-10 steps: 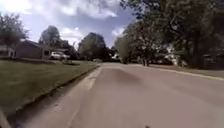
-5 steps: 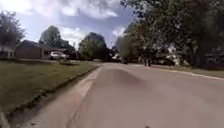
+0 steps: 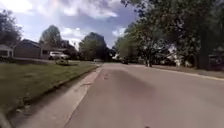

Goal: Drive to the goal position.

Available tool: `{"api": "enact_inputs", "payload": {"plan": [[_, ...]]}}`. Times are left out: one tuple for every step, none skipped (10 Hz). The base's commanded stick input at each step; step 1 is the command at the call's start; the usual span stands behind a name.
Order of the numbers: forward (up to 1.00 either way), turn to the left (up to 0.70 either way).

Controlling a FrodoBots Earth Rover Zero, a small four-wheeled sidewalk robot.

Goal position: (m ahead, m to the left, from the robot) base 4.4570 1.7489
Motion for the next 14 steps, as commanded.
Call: {"api": "enact_inputs", "payload": {"plan": [[1.00,0.00],[1.00,0.00],[1.00,0.00],[1.00,0.05],[1.00,0.14],[1.00,0.35],[1.00,0.00],[1.00,0.00],[1.00,0.00],[1.00,0.00],[1.00,0.00],[1.00,0.00],[1.00,0.00],[1.00,0.00]]}}
